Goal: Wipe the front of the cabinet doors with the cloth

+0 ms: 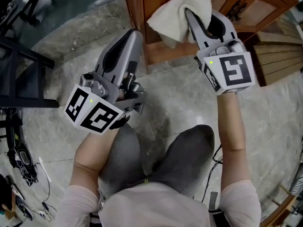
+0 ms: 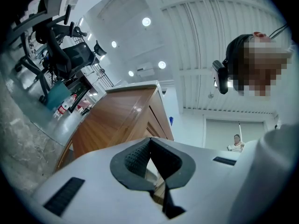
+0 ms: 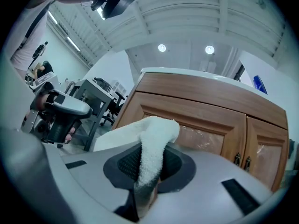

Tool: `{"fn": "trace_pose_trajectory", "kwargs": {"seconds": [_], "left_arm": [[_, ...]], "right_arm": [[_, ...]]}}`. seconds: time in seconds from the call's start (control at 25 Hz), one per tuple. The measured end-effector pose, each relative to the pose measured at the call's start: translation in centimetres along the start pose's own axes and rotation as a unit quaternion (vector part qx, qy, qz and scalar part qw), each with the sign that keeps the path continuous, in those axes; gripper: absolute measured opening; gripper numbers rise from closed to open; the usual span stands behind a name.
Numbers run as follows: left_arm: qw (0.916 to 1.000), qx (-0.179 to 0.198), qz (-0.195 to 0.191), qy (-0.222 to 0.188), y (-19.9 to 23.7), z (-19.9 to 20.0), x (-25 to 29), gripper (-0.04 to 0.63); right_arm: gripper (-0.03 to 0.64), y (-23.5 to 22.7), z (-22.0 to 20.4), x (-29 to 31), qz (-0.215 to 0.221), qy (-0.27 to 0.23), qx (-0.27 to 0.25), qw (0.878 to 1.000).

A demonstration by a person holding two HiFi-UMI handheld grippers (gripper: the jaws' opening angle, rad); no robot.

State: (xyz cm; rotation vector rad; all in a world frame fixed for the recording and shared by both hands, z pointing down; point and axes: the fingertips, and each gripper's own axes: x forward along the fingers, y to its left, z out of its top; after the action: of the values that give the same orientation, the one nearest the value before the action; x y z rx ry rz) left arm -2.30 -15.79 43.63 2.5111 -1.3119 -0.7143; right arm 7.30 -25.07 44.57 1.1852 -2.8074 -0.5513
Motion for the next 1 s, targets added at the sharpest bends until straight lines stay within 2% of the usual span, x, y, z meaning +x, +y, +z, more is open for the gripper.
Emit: {"fn": "trace_pose_trajectory", "kwargs": {"seconds": [0.4, 0.76, 1.0], "left_arm": [[0.9999, -0.010, -0.002, 0.007, -0.4, -1.3, 1.4, 0.018], [0.9996, -0.014, -0.009, 0.021, -1.2, -3.2, 2.9, 0.018], [0.9995, -0.017, -0.010, 0.025, -1.2, -3.5, 3.2, 0.018]], "right_arm": [[0.071, -5.1, -1.7, -1.8, -0.047, 0.024, -0.003, 0.999], [0.071, -10.4, -5.1, -4.3, -0.095, 0.060, -0.013, 0.994], [0.071, -10.2, -4.8, -5.0, -0.094, 0.058, -0.017, 0.994]]}}
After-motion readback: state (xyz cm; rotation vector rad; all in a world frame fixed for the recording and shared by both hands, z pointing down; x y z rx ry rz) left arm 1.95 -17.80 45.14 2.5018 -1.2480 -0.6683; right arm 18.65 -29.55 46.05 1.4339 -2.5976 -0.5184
